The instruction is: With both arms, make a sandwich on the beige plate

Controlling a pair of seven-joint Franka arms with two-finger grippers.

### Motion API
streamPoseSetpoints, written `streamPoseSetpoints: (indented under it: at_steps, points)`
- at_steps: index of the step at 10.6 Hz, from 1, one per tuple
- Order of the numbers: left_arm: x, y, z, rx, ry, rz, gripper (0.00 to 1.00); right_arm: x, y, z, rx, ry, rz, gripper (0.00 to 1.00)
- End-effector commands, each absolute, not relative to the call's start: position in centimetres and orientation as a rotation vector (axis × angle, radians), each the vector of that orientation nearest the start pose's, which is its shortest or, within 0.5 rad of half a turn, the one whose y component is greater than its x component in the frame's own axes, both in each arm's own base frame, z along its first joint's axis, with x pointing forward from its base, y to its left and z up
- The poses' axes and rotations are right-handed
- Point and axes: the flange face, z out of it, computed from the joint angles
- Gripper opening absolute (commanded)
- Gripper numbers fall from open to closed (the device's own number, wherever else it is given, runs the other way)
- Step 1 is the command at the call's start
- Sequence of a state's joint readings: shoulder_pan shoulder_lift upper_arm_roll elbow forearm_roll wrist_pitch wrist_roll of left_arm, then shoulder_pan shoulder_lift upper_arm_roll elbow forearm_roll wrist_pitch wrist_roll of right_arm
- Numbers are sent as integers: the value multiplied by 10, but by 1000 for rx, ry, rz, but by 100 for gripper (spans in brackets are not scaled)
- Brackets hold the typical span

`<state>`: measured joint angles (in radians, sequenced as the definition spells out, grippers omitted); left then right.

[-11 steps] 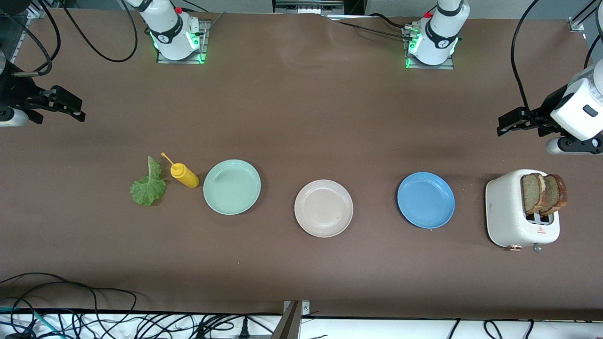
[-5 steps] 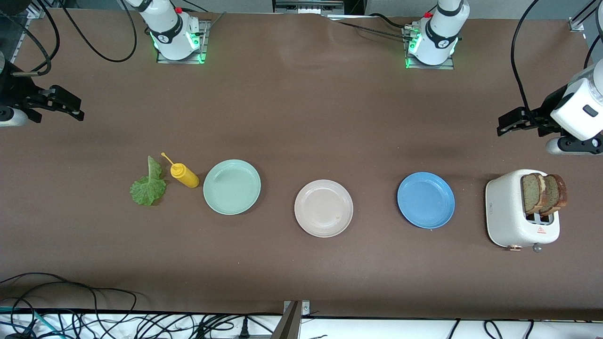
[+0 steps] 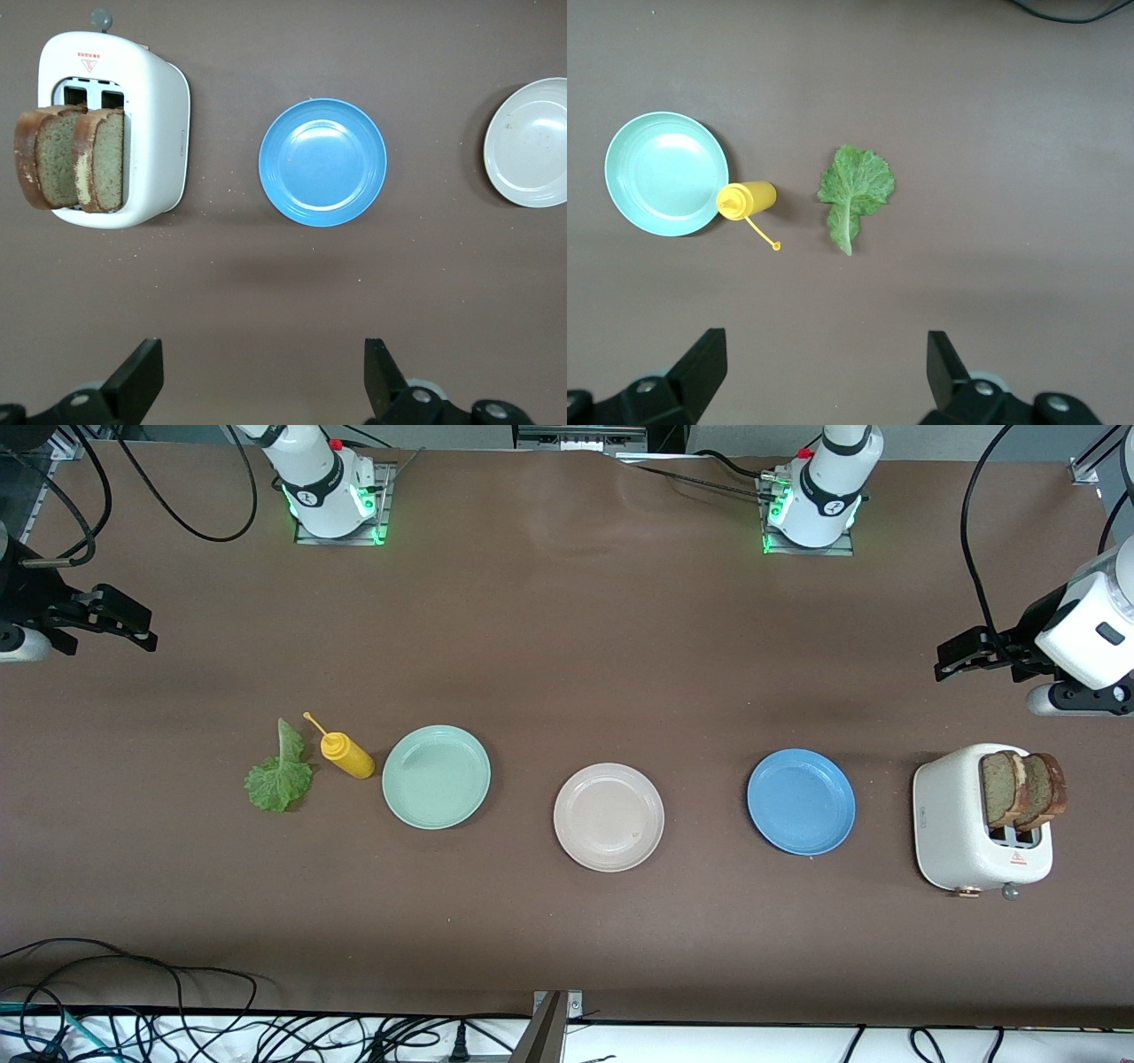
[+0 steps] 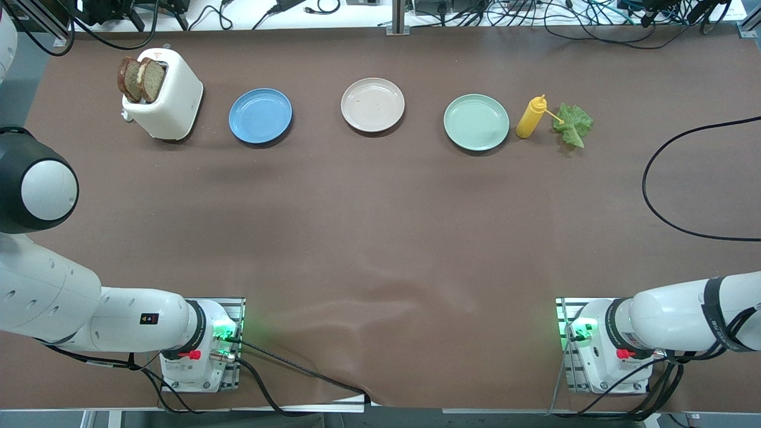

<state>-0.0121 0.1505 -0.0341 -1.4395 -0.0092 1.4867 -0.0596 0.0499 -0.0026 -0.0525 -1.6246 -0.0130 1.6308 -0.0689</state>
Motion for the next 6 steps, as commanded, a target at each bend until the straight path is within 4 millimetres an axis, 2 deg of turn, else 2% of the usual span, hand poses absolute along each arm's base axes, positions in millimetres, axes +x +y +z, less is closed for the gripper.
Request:
streamPoseSetpoints:
  at_steps: [1,6]
  points:
    - [590,-28,596,-3124,-27,157,100,555,-6,613,-3166,-87,-13,100]
    - [590,-10,597,-3118,-75,152,100,556,-5,611,-3166,-87,-16,100]
